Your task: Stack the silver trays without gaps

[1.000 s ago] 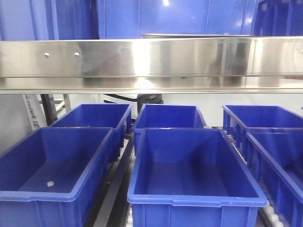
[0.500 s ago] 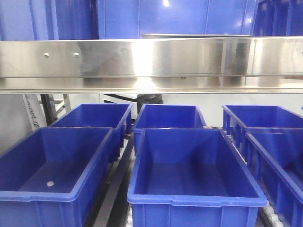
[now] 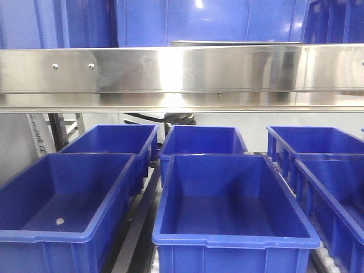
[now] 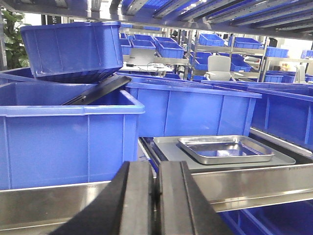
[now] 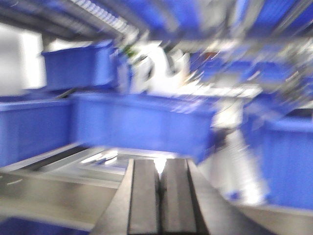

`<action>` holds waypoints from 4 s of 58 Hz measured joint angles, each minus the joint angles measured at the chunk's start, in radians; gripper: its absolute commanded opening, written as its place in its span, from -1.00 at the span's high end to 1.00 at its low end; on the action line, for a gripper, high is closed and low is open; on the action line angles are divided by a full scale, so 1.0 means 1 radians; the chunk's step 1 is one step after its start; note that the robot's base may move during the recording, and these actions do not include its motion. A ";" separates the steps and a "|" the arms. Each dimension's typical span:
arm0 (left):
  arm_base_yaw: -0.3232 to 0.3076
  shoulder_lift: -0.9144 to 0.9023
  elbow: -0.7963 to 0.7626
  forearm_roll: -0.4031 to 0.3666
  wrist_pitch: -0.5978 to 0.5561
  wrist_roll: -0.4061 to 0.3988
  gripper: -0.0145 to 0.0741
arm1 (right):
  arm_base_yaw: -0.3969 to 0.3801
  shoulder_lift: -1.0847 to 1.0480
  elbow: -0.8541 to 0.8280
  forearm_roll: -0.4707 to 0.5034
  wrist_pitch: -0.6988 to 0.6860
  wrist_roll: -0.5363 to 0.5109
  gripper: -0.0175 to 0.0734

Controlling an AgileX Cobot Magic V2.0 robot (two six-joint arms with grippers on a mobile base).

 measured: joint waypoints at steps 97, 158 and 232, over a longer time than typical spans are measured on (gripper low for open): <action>0.000 0.000 0.000 0.000 0.002 0.000 0.69 | -0.056 -0.014 0.619 -0.036 -0.441 0.000 0.79; 0.000 0.000 0.000 0.000 0.002 0.000 0.69 | -0.056 -0.014 0.619 0.007 -0.417 0.027 0.79; 0.458 -0.204 0.804 -0.387 -0.655 0.279 0.69 | -0.056 -0.014 0.619 0.007 -0.415 0.027 0.79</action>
